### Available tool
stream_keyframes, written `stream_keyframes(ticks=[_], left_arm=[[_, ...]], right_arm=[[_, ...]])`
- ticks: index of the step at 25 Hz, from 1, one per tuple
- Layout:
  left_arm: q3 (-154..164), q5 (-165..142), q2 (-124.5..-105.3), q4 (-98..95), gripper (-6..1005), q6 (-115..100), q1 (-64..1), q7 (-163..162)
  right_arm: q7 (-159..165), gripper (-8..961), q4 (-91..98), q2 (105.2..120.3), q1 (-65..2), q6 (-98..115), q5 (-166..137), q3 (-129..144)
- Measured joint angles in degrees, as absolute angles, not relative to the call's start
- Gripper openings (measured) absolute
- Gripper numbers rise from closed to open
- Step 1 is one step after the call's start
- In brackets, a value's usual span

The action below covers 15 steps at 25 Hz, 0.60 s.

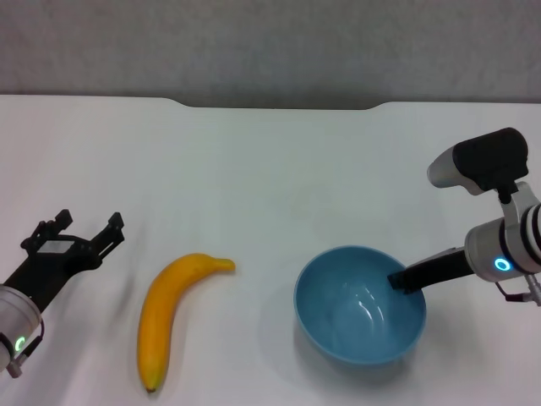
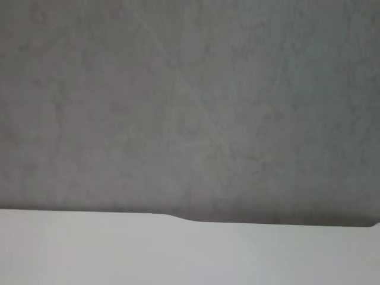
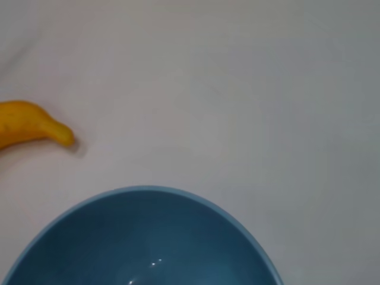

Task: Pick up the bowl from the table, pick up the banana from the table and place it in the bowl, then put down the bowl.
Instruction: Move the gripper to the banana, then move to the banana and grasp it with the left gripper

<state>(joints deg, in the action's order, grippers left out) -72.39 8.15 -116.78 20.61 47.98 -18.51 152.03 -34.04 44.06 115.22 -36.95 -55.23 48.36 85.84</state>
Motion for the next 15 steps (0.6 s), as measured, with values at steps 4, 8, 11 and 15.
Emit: stream_keyframes(ticks=[4,8,11,15], left_arm=[[-70.08,7.31,-116.36,23.01,894,46.20,-18.33,148.26],[-68.28,-1.19,-114.42,30.68,892,38.21,-17.91,137.52],[-68.67,-9.32,-113.94,37.92,891,28.42,-17.11,133.32],[-67.02,-19.60,-114.77,53.36,889,4.49,-14.23,133.00]], right_arm=[[-34.07,26,46.12,115.29,-35.33,-53.84,48.82,86.75],[-33.97,26,46.40,115.18,-34.53,-53.35,48.84,86.44],[-33.87,26,46.92,115.19,-34.37,-53.09,48.86,86.40],[-33.74,27,48.56,115.22,-33.77,-53.24,48.86,86.39]])
